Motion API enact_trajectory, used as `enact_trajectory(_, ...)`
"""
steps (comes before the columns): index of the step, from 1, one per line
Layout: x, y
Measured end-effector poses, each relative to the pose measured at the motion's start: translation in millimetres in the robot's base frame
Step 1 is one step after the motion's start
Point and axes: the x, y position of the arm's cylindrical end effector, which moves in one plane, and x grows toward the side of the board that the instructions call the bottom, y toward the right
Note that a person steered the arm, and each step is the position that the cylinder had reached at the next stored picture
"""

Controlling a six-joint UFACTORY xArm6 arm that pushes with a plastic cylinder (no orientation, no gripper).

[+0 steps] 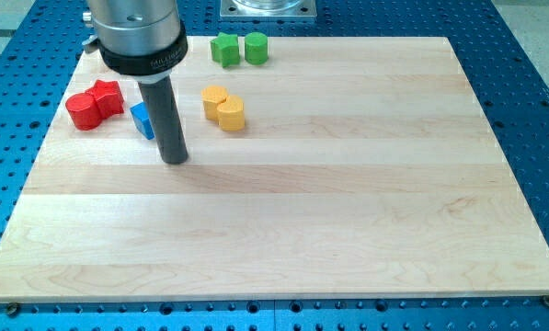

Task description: Move the cube right to the triangle

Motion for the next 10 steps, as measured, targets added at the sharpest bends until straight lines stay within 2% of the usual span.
enact_trajectory(1, -6, 3)
enact_trajectory(2, -34, 0)
enact_trajectory(4, -51, -52)
enact_trajectory(5, -98, -53)
enact_trajectory(7, -132, -55)
enact_trajectory(10, -143, -33)
